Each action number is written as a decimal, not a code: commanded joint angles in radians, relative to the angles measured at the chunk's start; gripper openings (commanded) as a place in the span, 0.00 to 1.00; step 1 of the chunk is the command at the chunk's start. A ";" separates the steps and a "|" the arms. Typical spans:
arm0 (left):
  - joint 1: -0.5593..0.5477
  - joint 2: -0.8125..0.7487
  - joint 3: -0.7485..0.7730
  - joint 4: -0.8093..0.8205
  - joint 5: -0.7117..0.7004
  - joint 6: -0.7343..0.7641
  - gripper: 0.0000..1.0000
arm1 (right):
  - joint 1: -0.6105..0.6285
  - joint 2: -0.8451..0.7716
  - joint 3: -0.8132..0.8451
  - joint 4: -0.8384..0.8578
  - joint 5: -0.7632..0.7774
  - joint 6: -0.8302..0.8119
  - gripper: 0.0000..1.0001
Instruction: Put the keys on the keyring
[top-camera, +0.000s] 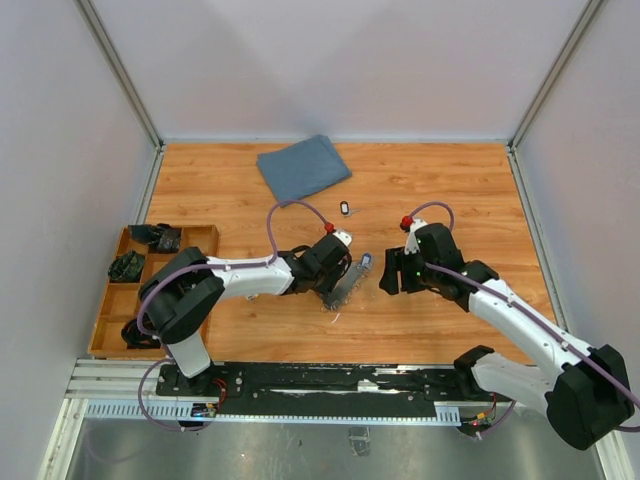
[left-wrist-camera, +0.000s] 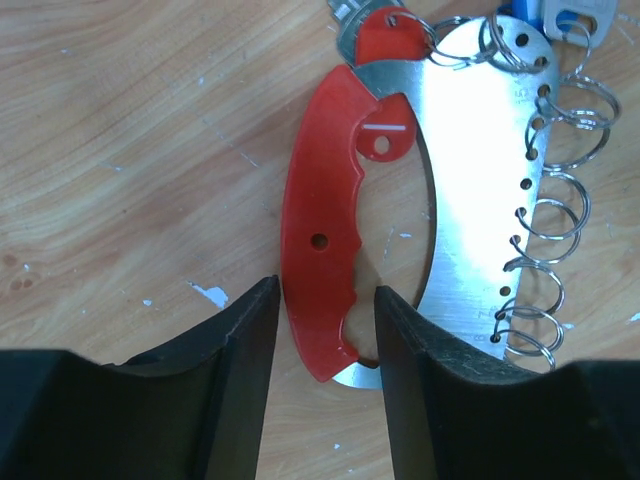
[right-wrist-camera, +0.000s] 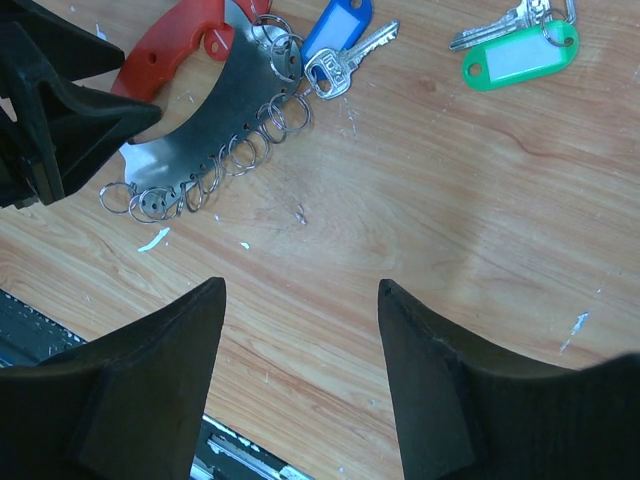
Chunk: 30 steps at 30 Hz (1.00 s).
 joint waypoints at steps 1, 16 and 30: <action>-0.034 0.025 0.005 -0.011 -0.063 0.008 0.46 | -0.014 -0.026 -0.016 -0.002 0.011 -0.019 0.63; -0.109 -0.225 -0.281 -0.020 0.001 -0.117 0.22 | -0.018 0.023 -0.075 0.108 -0.060 -0.044 0.53; -0.113 -0.295 -0.255 -0.027 -0.004 -0.107 0.48 | -0.017 0.122 -0.152 0.342 -0.187 0.089 0.45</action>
